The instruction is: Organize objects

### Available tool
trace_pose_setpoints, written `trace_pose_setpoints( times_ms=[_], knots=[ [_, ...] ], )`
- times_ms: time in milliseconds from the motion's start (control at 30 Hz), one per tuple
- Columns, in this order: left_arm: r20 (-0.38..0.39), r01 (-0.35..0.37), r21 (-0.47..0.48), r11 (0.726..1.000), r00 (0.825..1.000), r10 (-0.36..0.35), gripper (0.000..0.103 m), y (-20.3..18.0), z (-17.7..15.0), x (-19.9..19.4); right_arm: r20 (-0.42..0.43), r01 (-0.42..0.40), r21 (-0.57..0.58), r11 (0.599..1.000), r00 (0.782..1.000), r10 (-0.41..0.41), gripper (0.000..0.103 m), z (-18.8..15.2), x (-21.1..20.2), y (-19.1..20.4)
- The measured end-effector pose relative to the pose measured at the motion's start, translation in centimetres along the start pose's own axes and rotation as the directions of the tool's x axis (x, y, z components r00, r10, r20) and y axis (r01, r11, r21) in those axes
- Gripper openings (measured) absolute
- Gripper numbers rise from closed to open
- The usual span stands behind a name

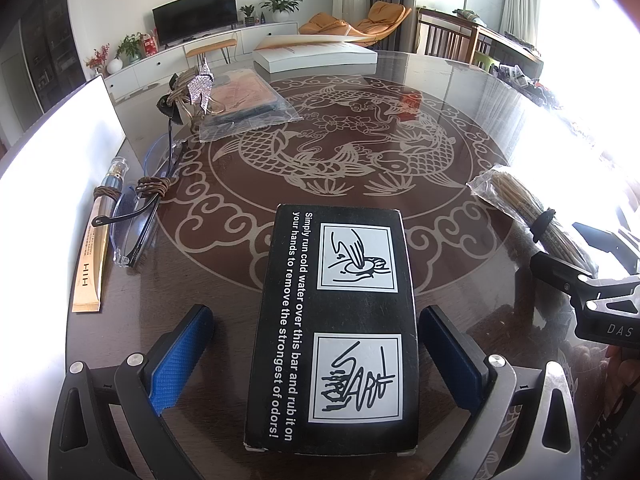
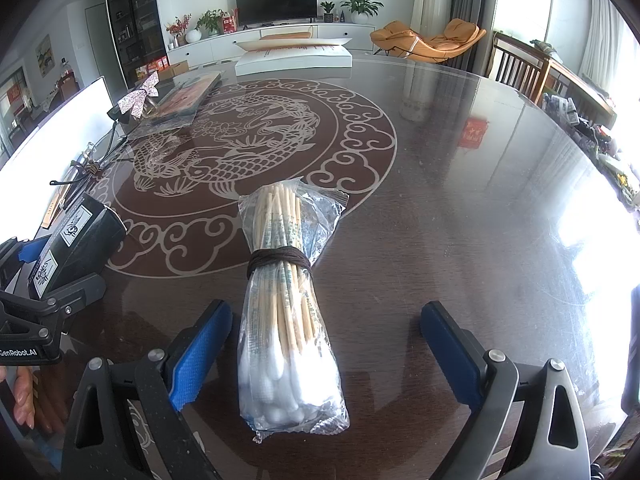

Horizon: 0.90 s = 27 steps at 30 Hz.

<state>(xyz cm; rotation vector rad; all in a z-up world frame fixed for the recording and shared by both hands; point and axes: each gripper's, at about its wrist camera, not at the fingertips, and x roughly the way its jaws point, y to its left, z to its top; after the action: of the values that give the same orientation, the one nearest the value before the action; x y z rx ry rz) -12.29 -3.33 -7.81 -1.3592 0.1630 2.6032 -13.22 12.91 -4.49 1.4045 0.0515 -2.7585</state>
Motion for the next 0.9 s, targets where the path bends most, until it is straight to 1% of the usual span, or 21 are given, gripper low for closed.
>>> trace_pose_setpoints(
  times_ms=[533,633,700,767,833,900],
  knots=[
    [0.000,0.001,0.001,1.000,1.000,-0.001,0.103,0.0,0.0,0.0,-0.003,0.001,0.002,1.000,1.000,-0.001,0.098,-0.1,0.1,-0.1],
    [-0.017,0.018,0.021,1.000,1.000,-0.018,0.103,0.1,-0.1,-0.1,-0.003,0.000,0.002,1.000,1.000,0.000,0.098,-0.1,0.1,-0.1],
    [-0.046,0.029,0.035,0.999,0.999,-0.027,0.103,0.5,-0.2,-0.4,-0.004,0.000,0.002,1.000,1.000,0.000,0.098,-0.2,0.1,-0.1],
    [-0.066,0.045,0.019,0.999,0.997,-0.044,0.103,1.3,-0.4,-0.7,-0.004,0.000,0.002,1.000,1.000,0.000,0.098,-0.2,0.1,-0.2],
    [-0.069,0.075,-0.011,0.997,0.995,-0.075,0.103,2.1,-0.3,-1.0,-0.005,-0.001,0.001,1.000,1.000,0.001,0.099,-0.2,0.1,-0.1],
    [-0.073,0.082,-0.019,0.996,0.994,-0.083,0.103,2.2,0.1,-1.0,-0.009,-0.002,-0.001,1.000,1.000,0.002,0.100,-0.2,0.2,-0.1]
  ],
)
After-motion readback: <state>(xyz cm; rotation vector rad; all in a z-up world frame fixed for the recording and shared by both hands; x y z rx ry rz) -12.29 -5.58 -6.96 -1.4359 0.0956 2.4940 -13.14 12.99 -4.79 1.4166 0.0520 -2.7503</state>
